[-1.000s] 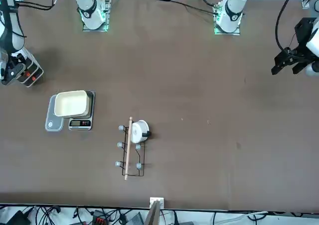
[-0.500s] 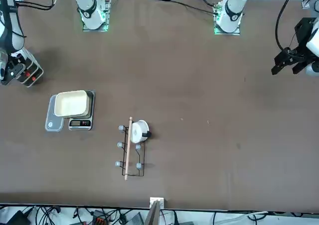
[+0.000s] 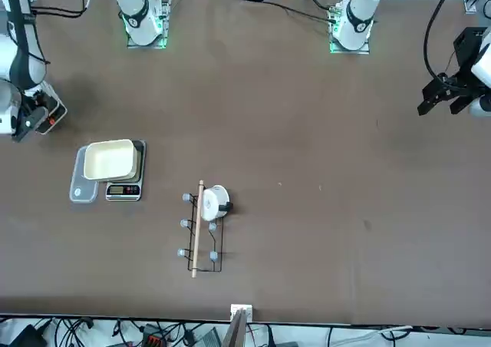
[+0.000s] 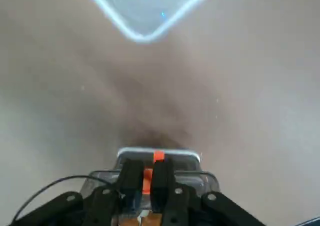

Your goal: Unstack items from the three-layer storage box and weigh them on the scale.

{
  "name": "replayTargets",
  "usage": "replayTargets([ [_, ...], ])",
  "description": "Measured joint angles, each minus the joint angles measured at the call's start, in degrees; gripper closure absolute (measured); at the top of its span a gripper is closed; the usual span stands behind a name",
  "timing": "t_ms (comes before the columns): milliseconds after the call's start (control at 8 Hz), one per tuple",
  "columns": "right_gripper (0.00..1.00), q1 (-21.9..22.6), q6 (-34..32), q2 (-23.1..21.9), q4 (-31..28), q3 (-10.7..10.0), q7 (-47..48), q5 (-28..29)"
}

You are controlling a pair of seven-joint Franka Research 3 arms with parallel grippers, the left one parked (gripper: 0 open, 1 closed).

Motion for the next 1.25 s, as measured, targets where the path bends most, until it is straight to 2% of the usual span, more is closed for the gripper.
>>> replayTargets([
  [250,0.88,2.83,-1.98,1.56,2.65,0.07,1.71,2.24],
  [500,0.88,3.45,-2.38,2.45,3.89,0.06,1.99,3.65],
  [875,0.38,3.57,-4.26,2.4,5.7,0.03,3.42,7.46],
  [1125,0.05,4.23,-14.7,1.81,11.38,0.42,9.36,8.3],
  [1250,0.05,4.4,-20.2,1.19,13.98,0.51,13.23,8.48],
])
